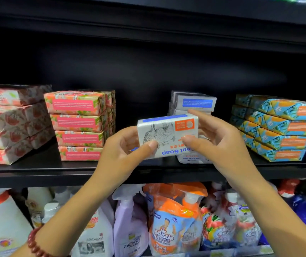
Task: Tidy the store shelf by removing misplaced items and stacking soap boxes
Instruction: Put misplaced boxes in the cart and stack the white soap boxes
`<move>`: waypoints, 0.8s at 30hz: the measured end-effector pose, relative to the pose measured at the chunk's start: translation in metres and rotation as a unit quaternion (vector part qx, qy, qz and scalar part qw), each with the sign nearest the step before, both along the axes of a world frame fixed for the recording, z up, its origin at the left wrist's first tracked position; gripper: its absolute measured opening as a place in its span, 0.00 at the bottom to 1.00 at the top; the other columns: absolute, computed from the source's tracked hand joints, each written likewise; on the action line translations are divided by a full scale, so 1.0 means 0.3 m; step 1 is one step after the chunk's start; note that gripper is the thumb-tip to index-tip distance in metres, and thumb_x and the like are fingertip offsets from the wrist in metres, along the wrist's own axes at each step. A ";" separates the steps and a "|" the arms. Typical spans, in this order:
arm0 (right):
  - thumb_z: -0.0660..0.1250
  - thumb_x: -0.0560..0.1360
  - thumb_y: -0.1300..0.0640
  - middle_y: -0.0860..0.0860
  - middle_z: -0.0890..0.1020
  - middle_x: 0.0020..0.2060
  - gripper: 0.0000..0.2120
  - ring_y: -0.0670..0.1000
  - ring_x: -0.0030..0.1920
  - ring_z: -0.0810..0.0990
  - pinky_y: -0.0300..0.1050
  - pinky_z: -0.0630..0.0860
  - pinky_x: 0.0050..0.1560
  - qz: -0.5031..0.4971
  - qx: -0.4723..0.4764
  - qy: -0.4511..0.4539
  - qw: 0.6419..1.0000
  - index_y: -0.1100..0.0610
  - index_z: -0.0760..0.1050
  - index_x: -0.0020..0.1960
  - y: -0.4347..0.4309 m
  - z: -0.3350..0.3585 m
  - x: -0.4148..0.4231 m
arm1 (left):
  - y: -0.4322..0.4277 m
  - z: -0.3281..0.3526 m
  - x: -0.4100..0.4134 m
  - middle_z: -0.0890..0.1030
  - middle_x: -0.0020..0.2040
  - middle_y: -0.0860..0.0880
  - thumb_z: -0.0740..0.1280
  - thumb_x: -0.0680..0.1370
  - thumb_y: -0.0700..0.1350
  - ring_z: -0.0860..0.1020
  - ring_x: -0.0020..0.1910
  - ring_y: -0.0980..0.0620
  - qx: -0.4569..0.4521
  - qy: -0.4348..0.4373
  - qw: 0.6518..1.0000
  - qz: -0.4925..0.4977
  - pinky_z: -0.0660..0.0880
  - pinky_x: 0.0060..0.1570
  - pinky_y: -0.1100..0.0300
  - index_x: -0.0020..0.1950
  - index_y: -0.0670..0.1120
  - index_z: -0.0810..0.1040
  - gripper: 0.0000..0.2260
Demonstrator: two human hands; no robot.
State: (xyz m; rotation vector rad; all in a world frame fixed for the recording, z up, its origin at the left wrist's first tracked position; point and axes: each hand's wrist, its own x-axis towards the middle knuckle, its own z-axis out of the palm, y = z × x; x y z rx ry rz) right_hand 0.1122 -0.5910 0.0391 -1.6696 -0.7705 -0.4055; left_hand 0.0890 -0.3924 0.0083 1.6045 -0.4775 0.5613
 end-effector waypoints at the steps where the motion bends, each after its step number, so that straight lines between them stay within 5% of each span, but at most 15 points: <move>1: 0.73 0.66 0.57 0.46 0.83 0.49 0.22 0.42 0.52 0.81 0.35 0.77 0.47 0.005 -0.008 -0.008 1.000 0.55 0.76 0.60 0.001 0.002 -0.006 | 0.007 -0.006 0.000 0.84 0.52 0.53 0.72 0.69 0.50 0.82 0.52 0.55 0.009 -0.004 1.000 -0.010 0.77 0.45 0.65 0.55 0.49 0.79 0.16; 4: 0.76 0.64 0.65 0.42 0.82 0.47 0.19 0.41 0.51 0.80 0.34 0.76 0.47 -0.012 -0.029 -0.038 0.999 0.52 0.77 0.51 0.006 -0.004 -0.023 | 0.029 -0.014 0.007 0.83 0.54 0.53 0.72 0.66 0.50 0.80 0.55 0.54 0.021 0.002 0.999 -0.043 0.77 0.47 0.64 0.57 0.50 0.79 0.19; 8: 0.74 0.65 0.62 0.42 0.79 0.47 0.16 0.45 0.52 0.78 0.34 0.74 0.51 -0.061 -0.085 -0.167 0.980 0.53 0.75 0.50 0.033 -0.039 -0.040 | 0.055 -0.009 0.022 0.82 0.56 0.48 0.76 0.59 0.61 0.80 0.57 0.48 -0.019 0.103 0.992 -0.070 0.76 0.54 0.52 0.53 0.54 0.83 0.25; 13: 0.71 0.67 0.68 0.43 0.78 0.50 0.16 0.41 0.56 0.75 0.32 0.71 0.54 -0.095 -0.091 -0.235 0.963 0.57 0.75 0.52 0.037 -0.081 -0.017 | 0.079 0.021 0.006 0.84 0.52 0.51 0.76 0.59 0.52 0.82 0.52 0.53 0.095 0.092 0.988 -0.080 0.77 0.47 0.63 0.56 0.51 0.81 0.25; 15: 0.73 0.68 0.64 0.42 0.77 0.52 0.17 0.39 0.57 0.74 0.29 0.70 0.53 -0.108 -0.102 -0.198 0.969 0.54 0.73 0.54 0.038 -0.089 -0.009 | 0.081 0.015 0.007 0.84 0.52 0.53 0.77 0.57 0.52 0.81 0.53 0.53 0.100 0.069 0.992 -0.044 0.79 0.48 0.60 0.56 0.52 0.80 0.28; 19: 0.78 0.62 0.61 0.38 0.75 0.57 0.39 0.35 0.57 0.75 0.29 0.73 0.52 -0.041 -0.110 0.016 0.993 0.45 0.65 0.67 0.019 -0.075 0.005 | 0.071 -0.003 0.018 0.82 0.54 0.56 0.78 0.57 0.50 0.79 0.57 0.54 0.093 -0.005 0.996 0.011 0.78 0.51 0.61 0.58 0.51 0.77 0.30; 24: 0.78 0.60 0.56 0.43 0.82 0.52 0.36 0.40 0.54 0.80 0.33 0.76 0.49 0.046 -0.012 0.097 0.994 0.53 0.71 0.65 0.017 -0.057 0.007 | 0.038 -0.003 0.010 0.78 0.58 0.54 0.75 0.64 0.47 0.76 0.60 0.51 0.168 -0.138 0.974 0.057 0.75 0.56 0.59 0.61 0.48 0.75 0.26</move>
